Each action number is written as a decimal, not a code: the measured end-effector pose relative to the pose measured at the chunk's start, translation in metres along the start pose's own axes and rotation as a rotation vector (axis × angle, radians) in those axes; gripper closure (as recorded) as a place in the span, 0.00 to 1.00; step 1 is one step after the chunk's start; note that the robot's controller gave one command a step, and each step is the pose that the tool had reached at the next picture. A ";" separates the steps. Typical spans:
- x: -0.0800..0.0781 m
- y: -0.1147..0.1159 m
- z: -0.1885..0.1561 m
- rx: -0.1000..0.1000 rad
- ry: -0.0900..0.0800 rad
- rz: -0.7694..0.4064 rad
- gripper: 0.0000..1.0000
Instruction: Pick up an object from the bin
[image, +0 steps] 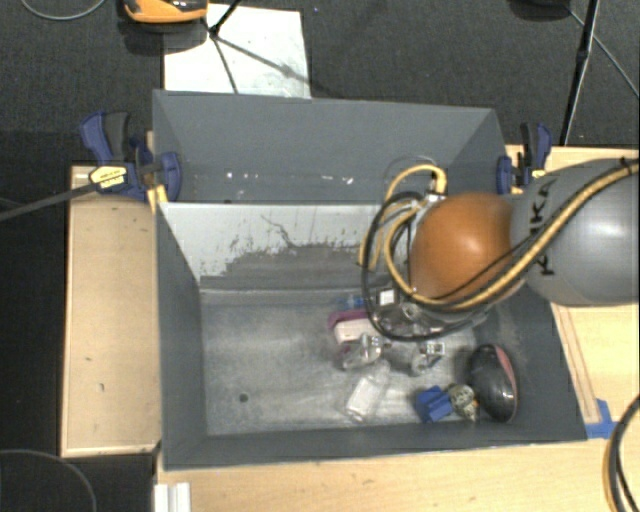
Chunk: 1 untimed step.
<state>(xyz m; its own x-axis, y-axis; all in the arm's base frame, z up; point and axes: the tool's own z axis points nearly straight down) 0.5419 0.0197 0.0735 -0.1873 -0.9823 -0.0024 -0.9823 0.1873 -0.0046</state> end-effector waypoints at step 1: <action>0.010 -0.002 -0.008 -0.003 0.000 0.139 0.00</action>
Offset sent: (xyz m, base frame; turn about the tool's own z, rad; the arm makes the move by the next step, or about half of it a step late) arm -0.0002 -0.0111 0.0074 0.1391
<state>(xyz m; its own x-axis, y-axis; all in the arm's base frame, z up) 0.5420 0.0092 0.0813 -0.3216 -0.9469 -0.0028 -0.9469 0.3216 -0.0012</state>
